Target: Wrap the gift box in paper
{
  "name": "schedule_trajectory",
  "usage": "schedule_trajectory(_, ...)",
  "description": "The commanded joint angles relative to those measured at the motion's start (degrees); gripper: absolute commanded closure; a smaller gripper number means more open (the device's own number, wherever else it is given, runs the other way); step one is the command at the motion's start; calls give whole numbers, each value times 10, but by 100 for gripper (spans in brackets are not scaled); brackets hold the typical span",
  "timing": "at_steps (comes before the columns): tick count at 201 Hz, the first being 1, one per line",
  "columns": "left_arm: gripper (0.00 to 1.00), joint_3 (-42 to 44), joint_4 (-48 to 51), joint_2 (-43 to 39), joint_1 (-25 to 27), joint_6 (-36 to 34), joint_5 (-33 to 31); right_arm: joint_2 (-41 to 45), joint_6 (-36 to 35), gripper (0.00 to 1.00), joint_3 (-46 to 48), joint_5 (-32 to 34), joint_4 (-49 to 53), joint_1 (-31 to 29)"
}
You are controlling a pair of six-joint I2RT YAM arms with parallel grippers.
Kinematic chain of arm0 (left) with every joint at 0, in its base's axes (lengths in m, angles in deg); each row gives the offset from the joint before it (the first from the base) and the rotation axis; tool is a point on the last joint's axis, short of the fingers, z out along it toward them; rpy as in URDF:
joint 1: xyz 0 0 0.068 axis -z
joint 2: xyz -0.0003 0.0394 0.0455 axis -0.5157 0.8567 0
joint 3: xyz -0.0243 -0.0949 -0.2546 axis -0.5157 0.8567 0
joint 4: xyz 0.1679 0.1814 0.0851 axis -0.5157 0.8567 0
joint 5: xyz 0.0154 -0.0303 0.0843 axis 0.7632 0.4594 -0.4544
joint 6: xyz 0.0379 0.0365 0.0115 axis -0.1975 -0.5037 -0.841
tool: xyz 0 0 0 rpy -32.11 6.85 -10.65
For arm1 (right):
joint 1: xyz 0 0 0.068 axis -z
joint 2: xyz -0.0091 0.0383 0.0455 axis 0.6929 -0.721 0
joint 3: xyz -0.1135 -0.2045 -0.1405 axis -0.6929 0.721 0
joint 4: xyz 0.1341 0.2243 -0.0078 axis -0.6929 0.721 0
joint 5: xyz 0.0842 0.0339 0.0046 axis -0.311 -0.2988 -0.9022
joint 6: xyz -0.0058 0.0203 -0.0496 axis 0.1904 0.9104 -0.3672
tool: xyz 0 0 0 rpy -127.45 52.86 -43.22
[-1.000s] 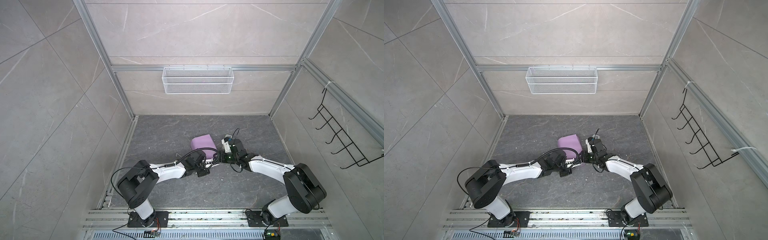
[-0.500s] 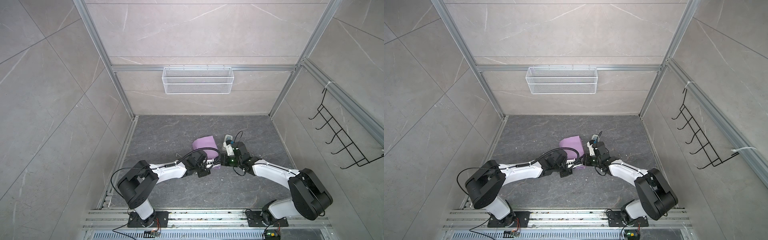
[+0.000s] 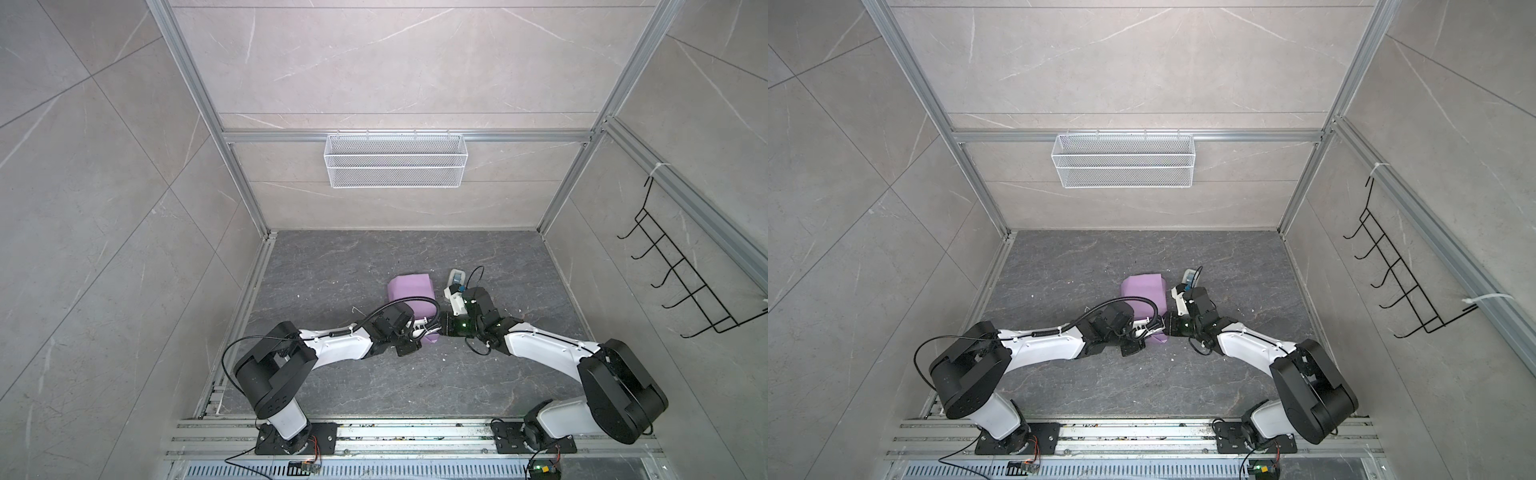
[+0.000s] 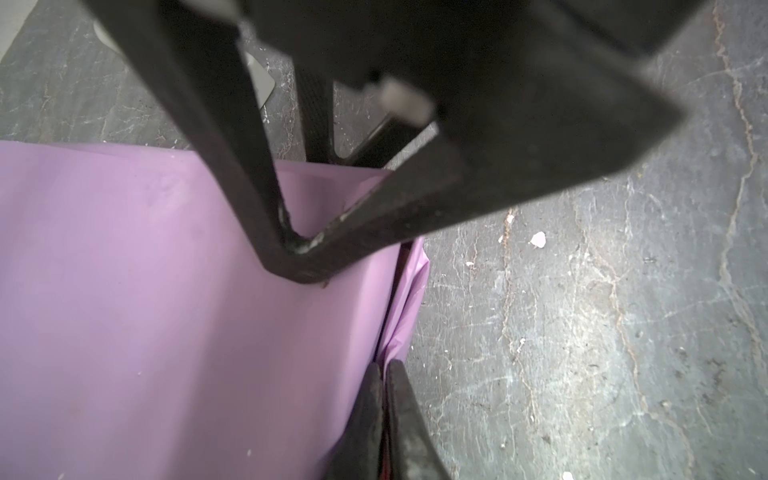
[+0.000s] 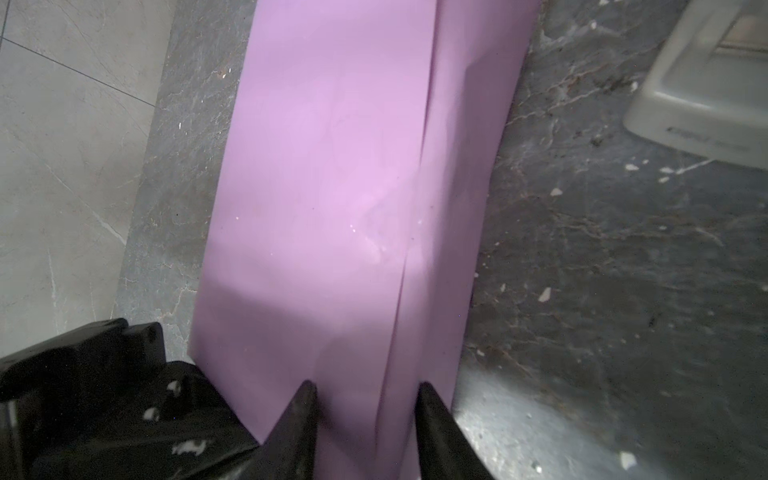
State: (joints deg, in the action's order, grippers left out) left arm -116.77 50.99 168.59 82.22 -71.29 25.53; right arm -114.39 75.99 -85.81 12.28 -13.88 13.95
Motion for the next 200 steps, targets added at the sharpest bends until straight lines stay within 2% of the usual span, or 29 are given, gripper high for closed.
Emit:
schedule_trajectory(1, 93, -1, -64, -32, 1, 15, -5, 9, -20, 59, -4, -19, 45, -10)
schedule_trajectory(45, 100, 7, -57, -45, 0, 7, -4, 6, -23, 59, -5, -18, 48, -10)
schedule_trajectory(127, 100, 16, -61, -53, -4, -3, 16, 14, -53, 56, -29, -6, 87, -11)
schedule_trajectory(175, 100, 28, -66, -55, -8, -2, 19, 72, -101, 45, -28, 15, 121, -11)
schedule_trajectory(191, 100, 31, -67, -55, -10, 0, 21, 91, -112, 40, -11, 26, 124, -10)
schedule_trajectory(200, 100, 34, -68, -56, -11, 0, 22, 103, -116, 33, 3, 34, 120, -10)
